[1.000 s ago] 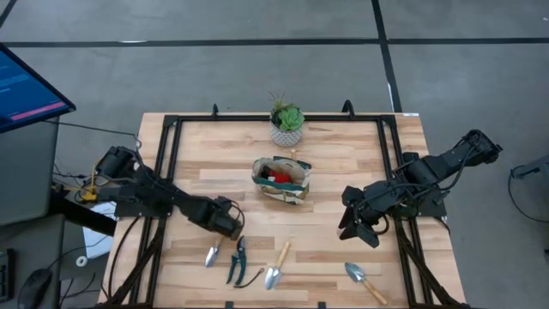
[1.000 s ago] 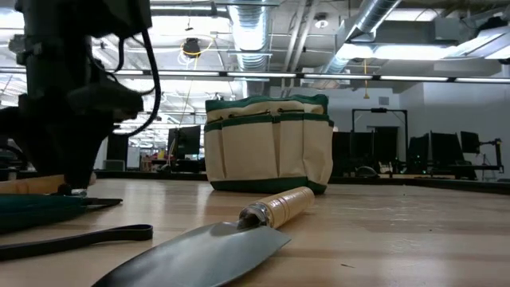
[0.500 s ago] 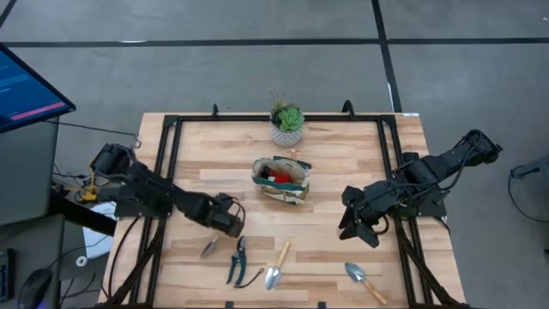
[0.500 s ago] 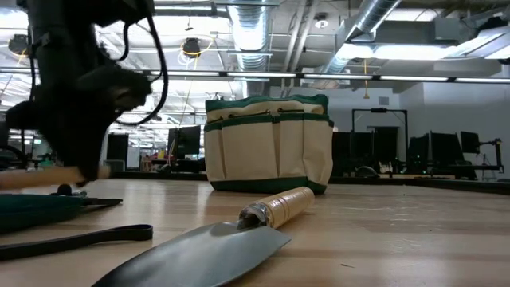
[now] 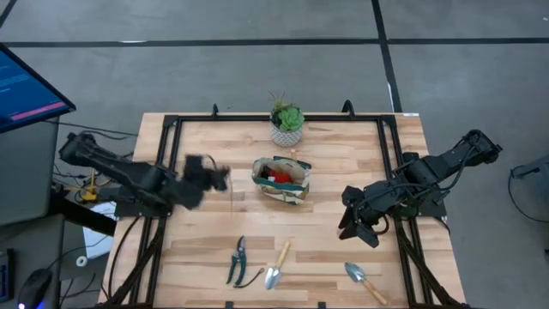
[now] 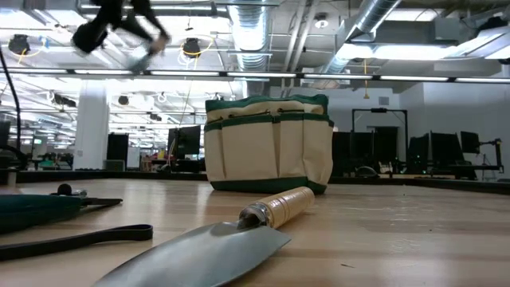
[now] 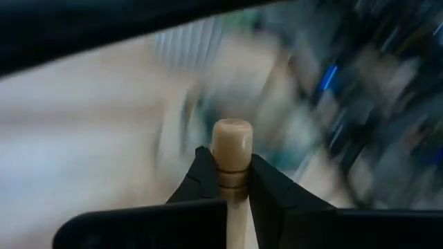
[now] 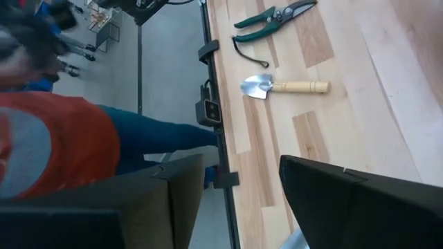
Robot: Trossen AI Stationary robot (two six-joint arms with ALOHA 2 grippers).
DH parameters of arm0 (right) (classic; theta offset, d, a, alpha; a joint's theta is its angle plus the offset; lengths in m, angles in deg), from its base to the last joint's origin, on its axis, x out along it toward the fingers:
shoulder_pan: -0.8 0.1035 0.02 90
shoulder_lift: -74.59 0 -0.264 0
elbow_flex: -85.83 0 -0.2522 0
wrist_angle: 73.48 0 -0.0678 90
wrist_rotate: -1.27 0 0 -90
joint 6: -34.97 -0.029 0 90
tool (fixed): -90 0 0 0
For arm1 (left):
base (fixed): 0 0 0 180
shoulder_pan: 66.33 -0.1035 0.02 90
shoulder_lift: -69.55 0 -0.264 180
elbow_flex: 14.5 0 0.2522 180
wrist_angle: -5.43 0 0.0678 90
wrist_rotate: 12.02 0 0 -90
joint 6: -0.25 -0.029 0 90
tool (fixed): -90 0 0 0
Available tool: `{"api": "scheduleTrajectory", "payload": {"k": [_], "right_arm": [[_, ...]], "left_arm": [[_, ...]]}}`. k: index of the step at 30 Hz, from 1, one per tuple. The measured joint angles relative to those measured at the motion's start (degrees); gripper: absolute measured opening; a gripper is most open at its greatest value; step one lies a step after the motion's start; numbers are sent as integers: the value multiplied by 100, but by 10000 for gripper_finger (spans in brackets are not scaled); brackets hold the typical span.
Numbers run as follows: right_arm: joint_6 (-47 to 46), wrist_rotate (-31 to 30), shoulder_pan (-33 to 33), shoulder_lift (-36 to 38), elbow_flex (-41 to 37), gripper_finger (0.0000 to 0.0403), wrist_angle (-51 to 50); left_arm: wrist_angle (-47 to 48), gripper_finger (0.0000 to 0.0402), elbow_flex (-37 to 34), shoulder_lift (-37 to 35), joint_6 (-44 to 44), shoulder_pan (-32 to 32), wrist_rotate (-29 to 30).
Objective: Pick & Place Garden tools in Gardening bag
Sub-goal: Put the trowel into the gardening bag
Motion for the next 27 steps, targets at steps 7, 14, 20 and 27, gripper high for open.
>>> {"api": "scheduleTrajectory", "payload": {"k": [7,14,20,27], "right_arm": [[0,-392,-2,0,0,181,16],[-7,-495,-11,-2,0,180,72],[-320,-725,-13,-2,0,178,167],[-658,-725,-11,-2,0,179,173]], "left_arm": [[-3391,6,118,-504,-4395,-503,1768],[-6128,6,118,122,-6828,-1334,1743],[-6145,6,354,953,-6865,-1749,1336],[-6152,6,1426,2182,-7745,-1887,1130]]}}
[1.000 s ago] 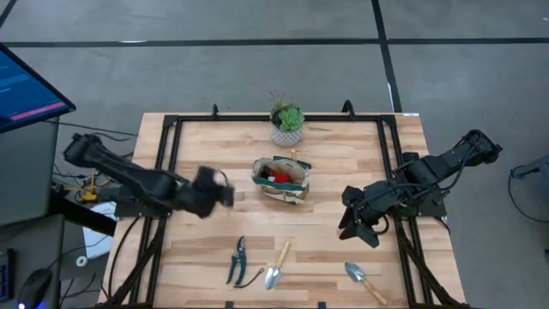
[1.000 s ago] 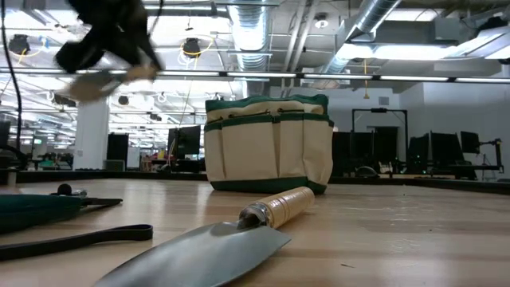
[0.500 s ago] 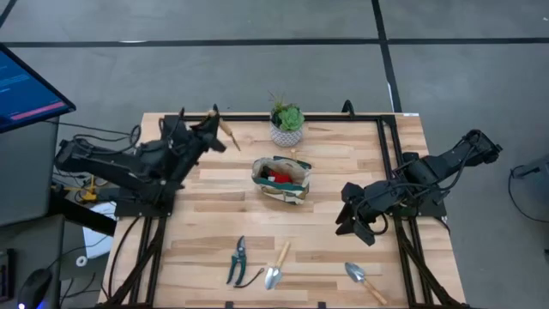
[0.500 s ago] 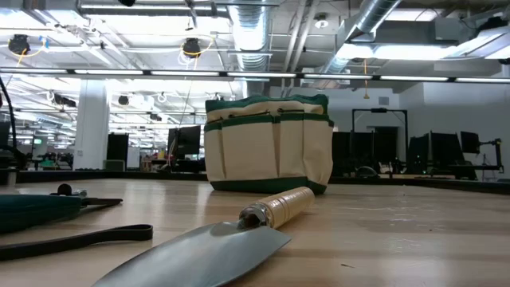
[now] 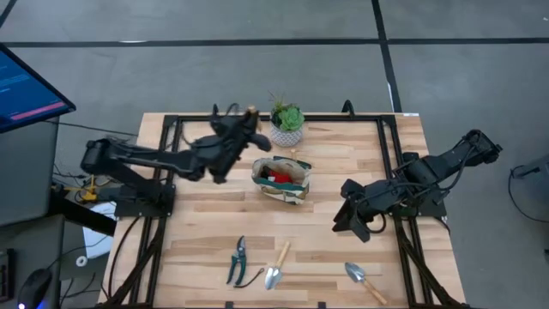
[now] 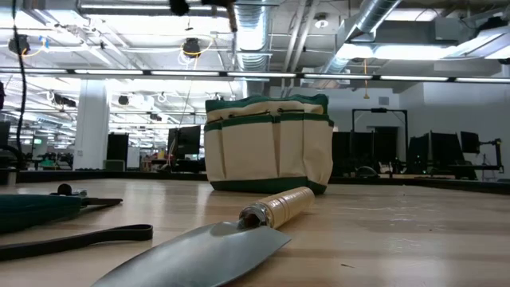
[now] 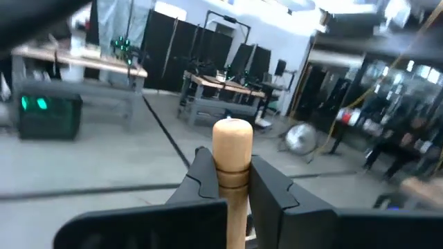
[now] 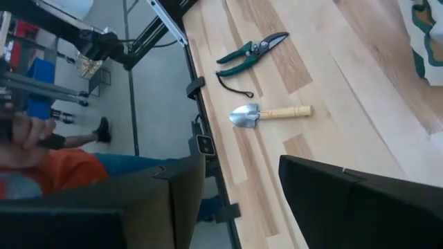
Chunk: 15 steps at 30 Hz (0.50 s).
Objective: Pick & Place Garden tools in Gardening bag
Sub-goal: Put the trowel into the gardening bag
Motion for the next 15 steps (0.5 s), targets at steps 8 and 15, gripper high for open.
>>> {"api": "scheduleTrajectory", "payload": {"k": [8,15], "right_arm": [[-90,0,55,0,0,179,-2],[42,-2,52,0,0,179,-7]], "left_arm": [[-32,6,1019,1207,-425,-115,495],[-37,6,1385,1786,-412,-69,913]]}}
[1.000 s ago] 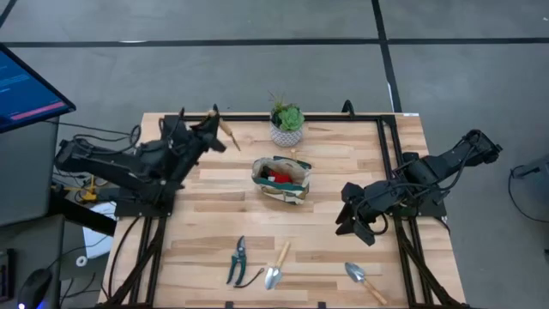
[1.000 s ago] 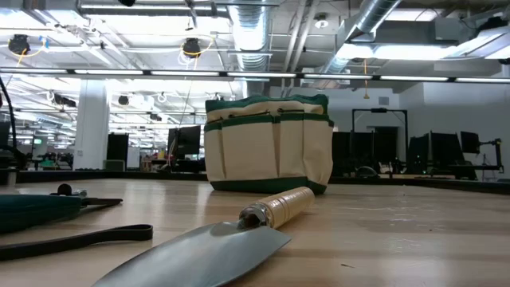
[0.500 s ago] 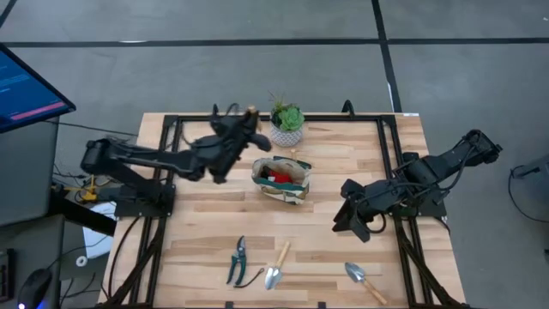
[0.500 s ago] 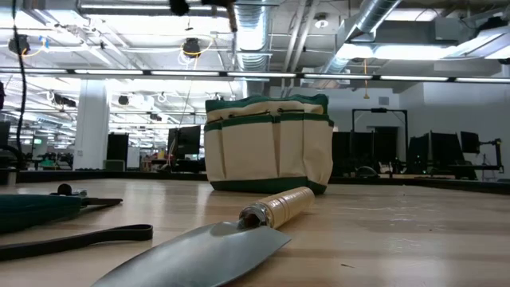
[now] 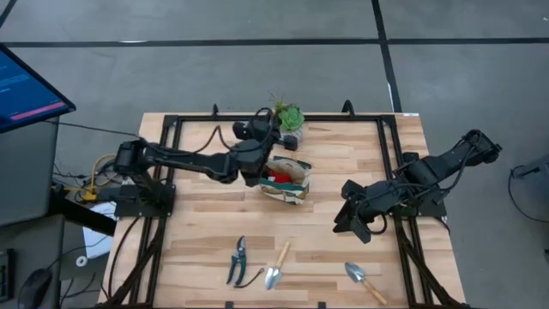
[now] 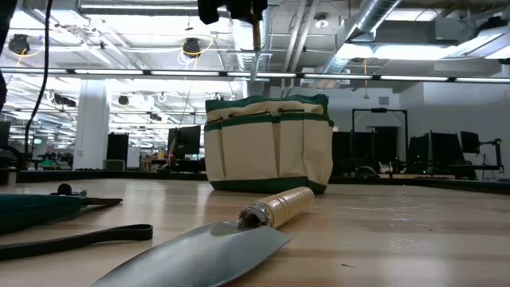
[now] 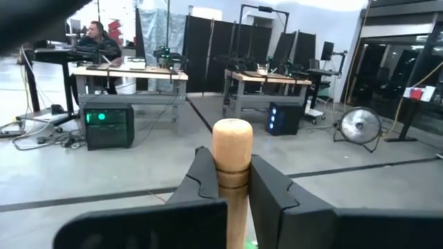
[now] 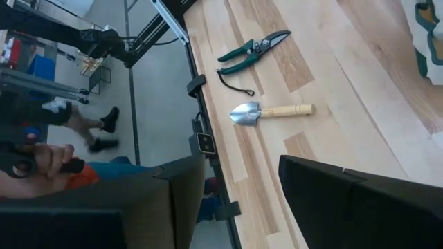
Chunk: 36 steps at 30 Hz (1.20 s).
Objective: Pick & Place Garden tools in Gardening bag
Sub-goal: Put the trowel into the gardening bag
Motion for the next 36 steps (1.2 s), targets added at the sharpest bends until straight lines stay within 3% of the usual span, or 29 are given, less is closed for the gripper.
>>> {"api": "scheduleTrajectory", "payload": {"k": [7,10,14,18,20,28,32,36], "right_arm": [[119,-19,-21,0,0,179,0],[509,-490,-167,0,0,180,12],[1518,-1144,-489,0,0,179,309],[2552,-1793,-787,143,0,178,820],[3219,-1896,-926,303,0,178,1181],[5536,-1779,-1428,1234,4,174,2302],[5872,-558,-2029,1363,9,174,2528],[5888,803,-2456,1179,9,184,2453]], "left_arm": [[-27,6,210,403,36,94,294],[-31,6,210,420,108,263,365],[-32,6,207,211,-491,588,727],[-45,6,218,1,-948,819,1534],[-13,6,208,-102,-1050,908,1487],[5,6,207,-509,-1262,1508,122],[13,6,210,-711,-981,1520,-1747],[471,6,210,-847,-128,1269,-3377]]}}
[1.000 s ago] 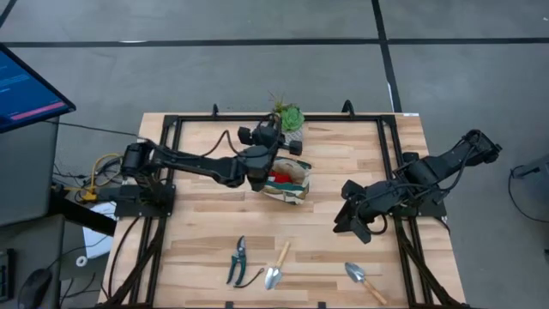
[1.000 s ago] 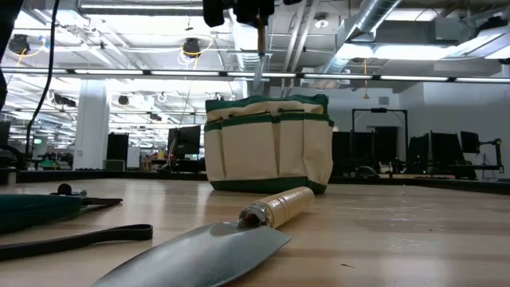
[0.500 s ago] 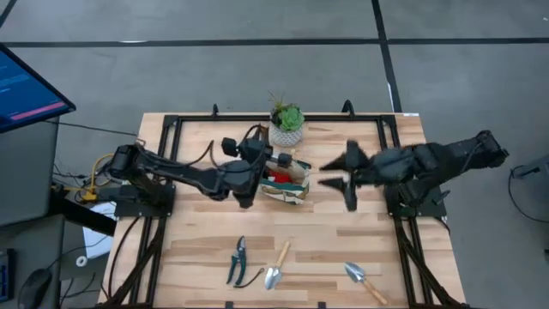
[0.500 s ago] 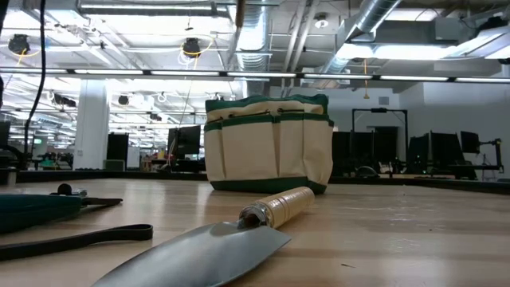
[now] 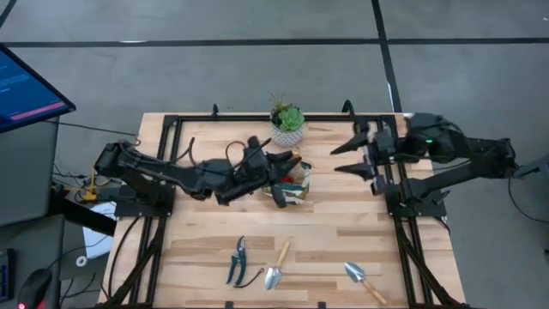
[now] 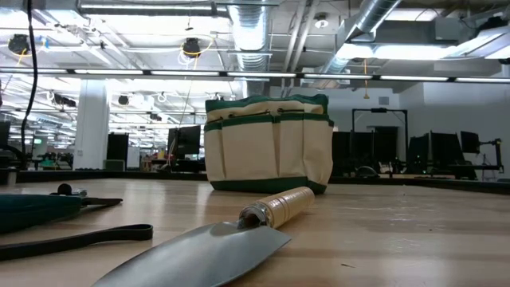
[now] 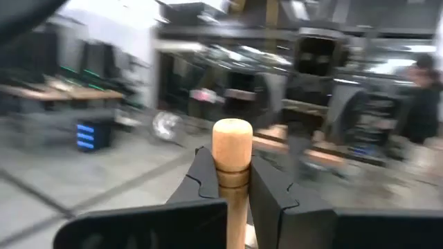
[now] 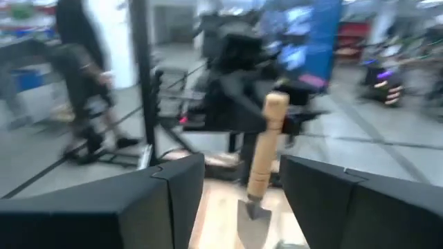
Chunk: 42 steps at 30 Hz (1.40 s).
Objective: Pick & Place Garden tools in Gardening bag
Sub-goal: Put the trowel into the gardening bag
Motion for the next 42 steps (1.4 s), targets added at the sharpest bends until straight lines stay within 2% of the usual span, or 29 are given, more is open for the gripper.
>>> {"api": "scheduleTrajectory", "payload": {"k": [3,9,13,20,23,33,37,42], "right_arm": [[-4,398,-103,-118,-20,196,-196],[-4,475,-148,-411,-13,230,-455],[-78,795,-225,-613,-9,248,-189],[-464,1457,-270,-1025,-7,250,495],[-547,1459,-270,-1178,-7,249,740],[-1018,1406,-390,-1426,-1,239,1074],[-1069,1390,-409,-1452,-13,193,1003],[-1078,1390,-472,-1448,-11,94,968]], "left_arm": [[479,6,0,-111,601,-208,-903],[584,6,-2,-152,1148,-595,-2671],[580,6,-2,-115,1281,-761,-3328],[576,6,-2,-108,1103,-951,-3870],[564,6,-2,-108,1100,-1020,-4063],[570,6,-2,-108,824,-1059,-4078],[573,6,-2,-108,682,-1059,-4075],[566,6,-2,-147,648,-1089,-4056]]}}
